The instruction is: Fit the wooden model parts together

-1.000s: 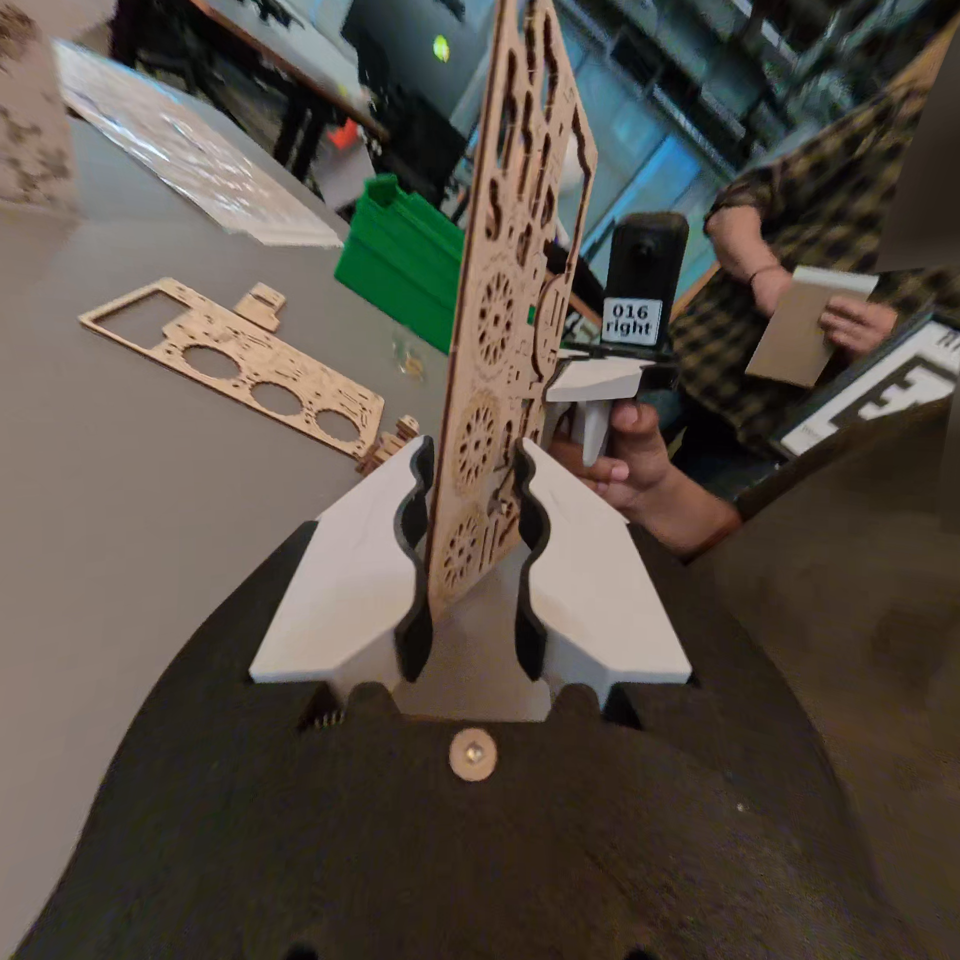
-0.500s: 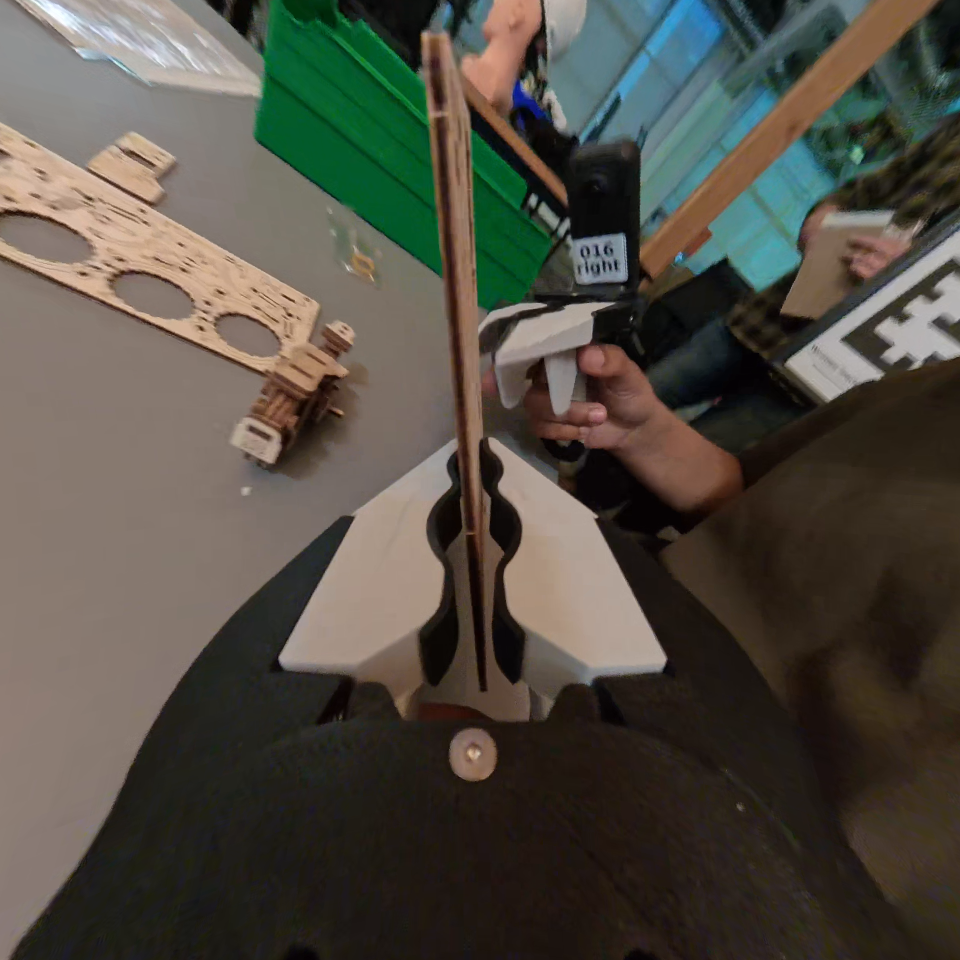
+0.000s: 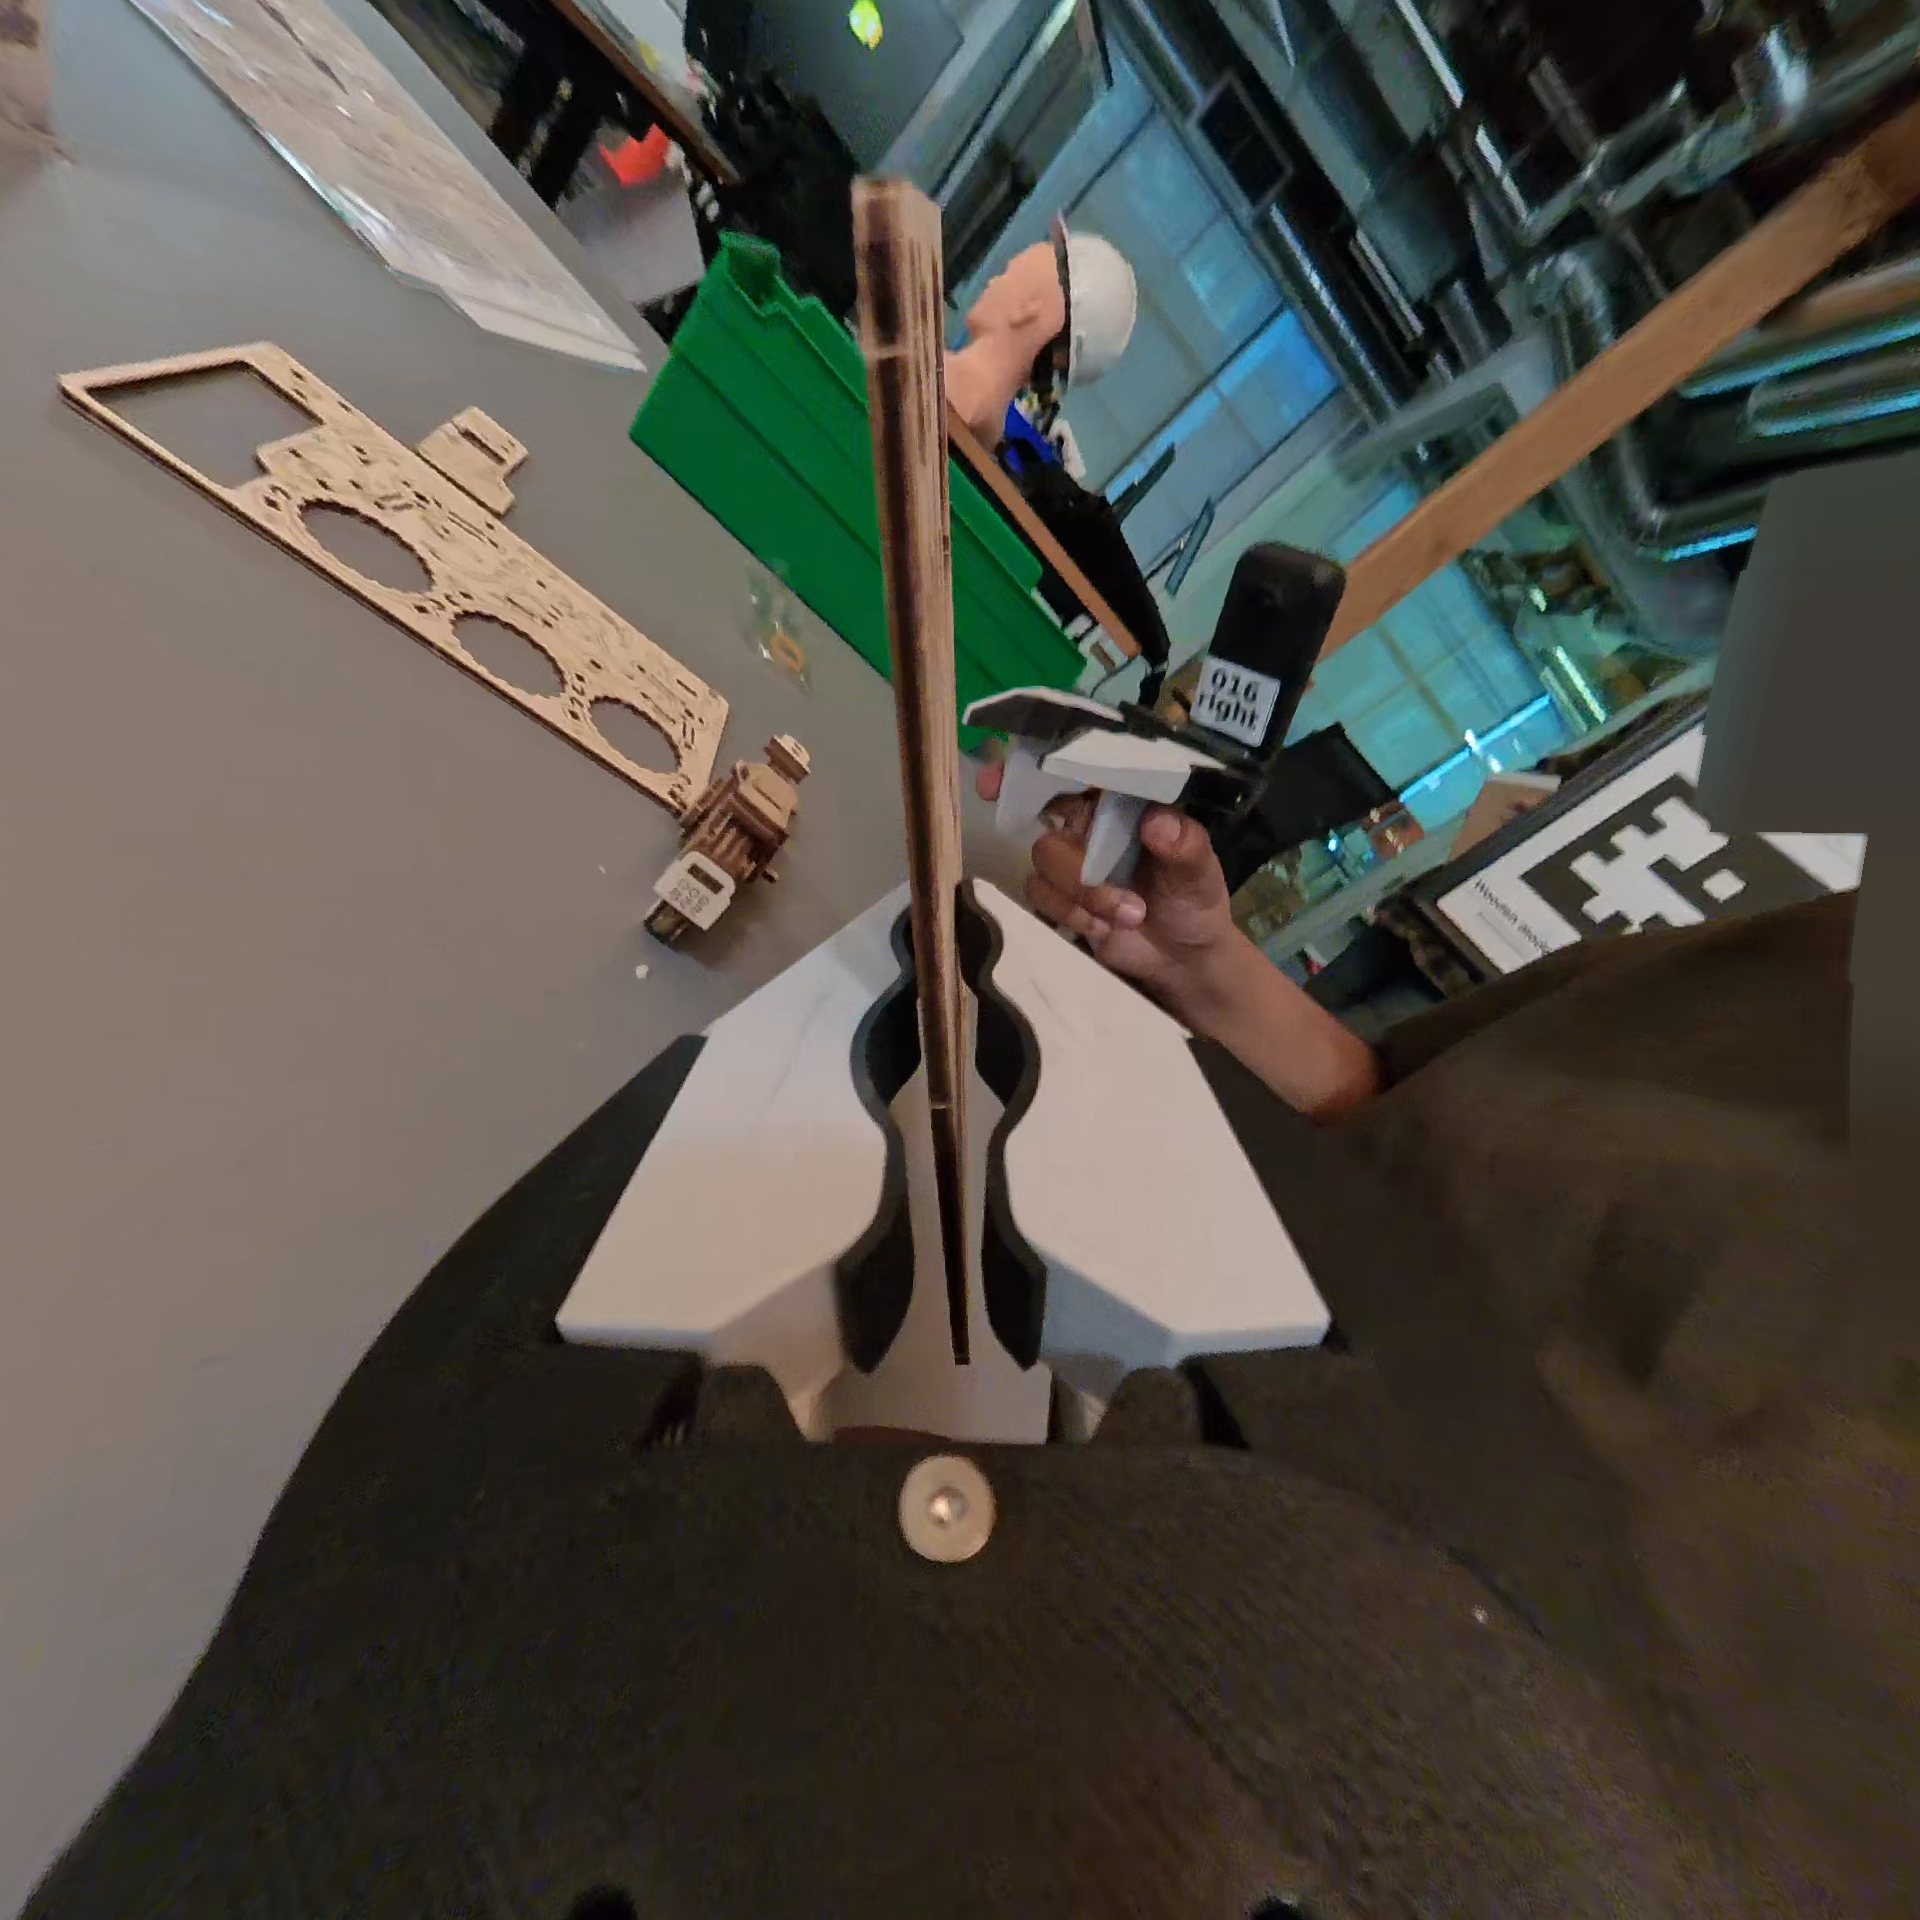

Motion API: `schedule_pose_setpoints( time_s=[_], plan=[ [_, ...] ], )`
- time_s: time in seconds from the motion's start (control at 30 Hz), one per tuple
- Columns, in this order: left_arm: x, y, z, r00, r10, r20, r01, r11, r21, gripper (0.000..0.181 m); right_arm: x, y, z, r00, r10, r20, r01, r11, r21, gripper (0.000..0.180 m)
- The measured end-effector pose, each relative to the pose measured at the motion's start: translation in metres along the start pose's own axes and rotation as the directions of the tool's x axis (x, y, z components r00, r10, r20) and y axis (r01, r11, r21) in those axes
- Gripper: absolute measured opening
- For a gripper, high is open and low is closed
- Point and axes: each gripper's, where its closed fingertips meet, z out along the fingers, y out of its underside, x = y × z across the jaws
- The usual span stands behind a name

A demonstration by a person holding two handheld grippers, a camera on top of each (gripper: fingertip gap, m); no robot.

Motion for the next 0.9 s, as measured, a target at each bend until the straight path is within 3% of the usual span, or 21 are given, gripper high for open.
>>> schedule_pose_setpoints(
  time_s=[0.27, 0.5, 0.9],
  plan=[
    [0.011, 0.027, 0.017, 0.999, 0.000, -0.053, -0.008, 0.990, -0.140, 0.001, -0.017, 0.006, 0.007, 0.997, 0.010, 0.077, -0.008, 1.000, -0.017, 0.019],
    [0.024, 0.041, 0.036, 0.996, -0.006, -0.088, -0.010, 0.984, -0.178, 0.001, -0.053, 0.032, 0.028, 0.979, 0.082, 0.189, -0.055, 0.989, -0.140, 0.016],
    [0.018, 0.055, 0.039, 0.998, 0.025, -0.054, -0.038, 0.967, -0.252, 0.001, -0.049, 0.036, 0.035, 0.974, 0.141, 0.178, -0.112, 0.979, -0.168, 0.009]
  ],
)
